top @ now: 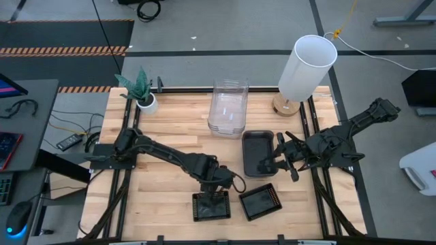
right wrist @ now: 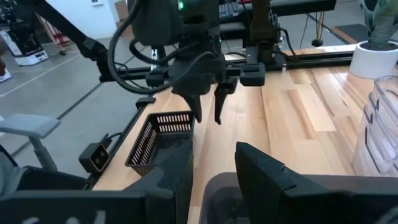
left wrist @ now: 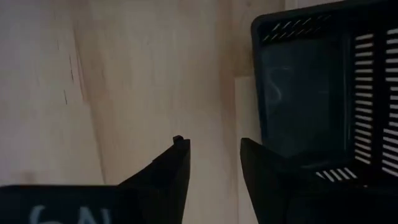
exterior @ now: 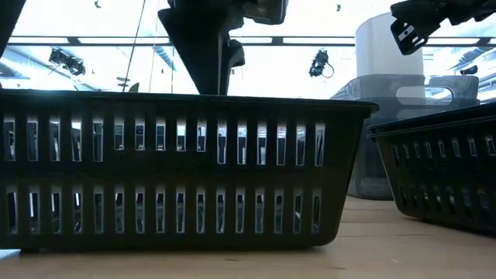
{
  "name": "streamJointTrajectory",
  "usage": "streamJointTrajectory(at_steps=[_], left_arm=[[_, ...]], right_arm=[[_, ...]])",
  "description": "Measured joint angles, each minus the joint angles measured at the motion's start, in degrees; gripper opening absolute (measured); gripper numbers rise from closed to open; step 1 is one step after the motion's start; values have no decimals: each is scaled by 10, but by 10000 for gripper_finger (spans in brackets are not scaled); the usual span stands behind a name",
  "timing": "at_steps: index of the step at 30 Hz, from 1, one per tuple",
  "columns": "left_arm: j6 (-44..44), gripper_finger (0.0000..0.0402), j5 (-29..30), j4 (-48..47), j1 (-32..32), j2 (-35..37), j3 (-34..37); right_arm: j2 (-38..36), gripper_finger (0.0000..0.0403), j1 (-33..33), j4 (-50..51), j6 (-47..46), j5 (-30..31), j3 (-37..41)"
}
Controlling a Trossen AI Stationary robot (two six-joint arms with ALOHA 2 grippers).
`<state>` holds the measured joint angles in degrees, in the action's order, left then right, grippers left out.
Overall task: Stack baskets by color
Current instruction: Stack the left black bin on top of the right black bin
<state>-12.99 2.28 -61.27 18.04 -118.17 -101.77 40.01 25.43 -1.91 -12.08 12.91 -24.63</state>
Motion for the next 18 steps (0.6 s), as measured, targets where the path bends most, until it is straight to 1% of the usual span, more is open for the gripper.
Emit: streamJointTrajectory(at_steps=[5, 9, 11, 15, 18], left_arm=[[-33, 181, -8, 7, 9, 0, 0], [-63, 204, -11, 44, 21, 1, 17], [-83, 207, -19, 54, 27, 0, 34], [-116, 201, -73, 91, 36, 0, 71], [-140, 191, -79, 105, 44, 0, 85]], right_arm=[[0, 125, 0, -8, -4, 5, 0], [0, 125, 0, -11, -5, 5, 0], [0, 125, 0, -10, -5, 5, 0], [0, 125, 0, -10, -4, 5, 0], [0, 125, 0, -10, -4, 5, 0]])
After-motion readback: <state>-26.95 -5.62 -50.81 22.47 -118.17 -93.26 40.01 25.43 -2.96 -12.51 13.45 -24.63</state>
